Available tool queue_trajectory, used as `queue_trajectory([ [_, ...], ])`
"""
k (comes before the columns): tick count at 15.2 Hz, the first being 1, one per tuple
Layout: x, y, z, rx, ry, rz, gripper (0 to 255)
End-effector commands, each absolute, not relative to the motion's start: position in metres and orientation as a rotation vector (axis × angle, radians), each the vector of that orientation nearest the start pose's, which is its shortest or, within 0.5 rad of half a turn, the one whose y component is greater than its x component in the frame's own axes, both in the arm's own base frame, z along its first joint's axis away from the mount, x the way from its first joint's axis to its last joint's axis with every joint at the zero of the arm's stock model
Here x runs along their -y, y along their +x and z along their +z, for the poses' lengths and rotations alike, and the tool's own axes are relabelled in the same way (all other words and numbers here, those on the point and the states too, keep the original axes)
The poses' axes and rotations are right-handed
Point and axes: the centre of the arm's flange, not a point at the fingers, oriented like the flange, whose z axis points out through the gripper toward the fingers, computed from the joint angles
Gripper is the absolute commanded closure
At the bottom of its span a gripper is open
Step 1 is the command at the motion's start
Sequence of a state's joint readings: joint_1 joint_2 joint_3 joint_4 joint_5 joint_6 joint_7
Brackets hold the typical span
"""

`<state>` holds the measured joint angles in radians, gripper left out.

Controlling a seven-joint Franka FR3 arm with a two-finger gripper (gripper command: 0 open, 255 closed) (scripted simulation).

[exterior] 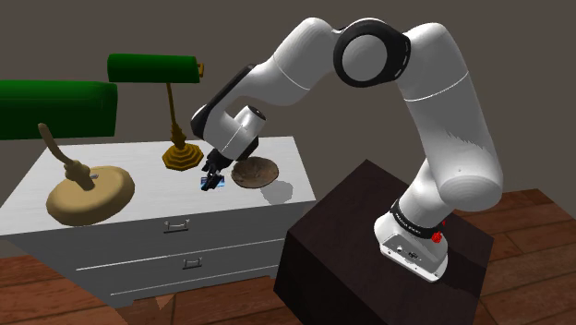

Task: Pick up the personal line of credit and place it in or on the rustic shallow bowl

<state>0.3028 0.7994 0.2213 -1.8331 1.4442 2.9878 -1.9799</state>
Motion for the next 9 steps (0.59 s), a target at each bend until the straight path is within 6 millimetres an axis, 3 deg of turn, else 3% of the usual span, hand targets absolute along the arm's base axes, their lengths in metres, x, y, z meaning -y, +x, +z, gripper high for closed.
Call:
queue_trajectory([
  [1, -0.2408, 0.5637, 0.0985, 1.319, -2.431, -0.734, 0],
  [2, -0.2407, 0.5637, 0.0986, 1.319, -2.431, -0.734, 0],
  [3, -0.2407, 0.5637, 0.0986, 1.319, -2.431, -0.734, 255],
  [9, -0.2408, 0.5637, 0.0986, 1.319, -2.431, -0.734, 255],
])
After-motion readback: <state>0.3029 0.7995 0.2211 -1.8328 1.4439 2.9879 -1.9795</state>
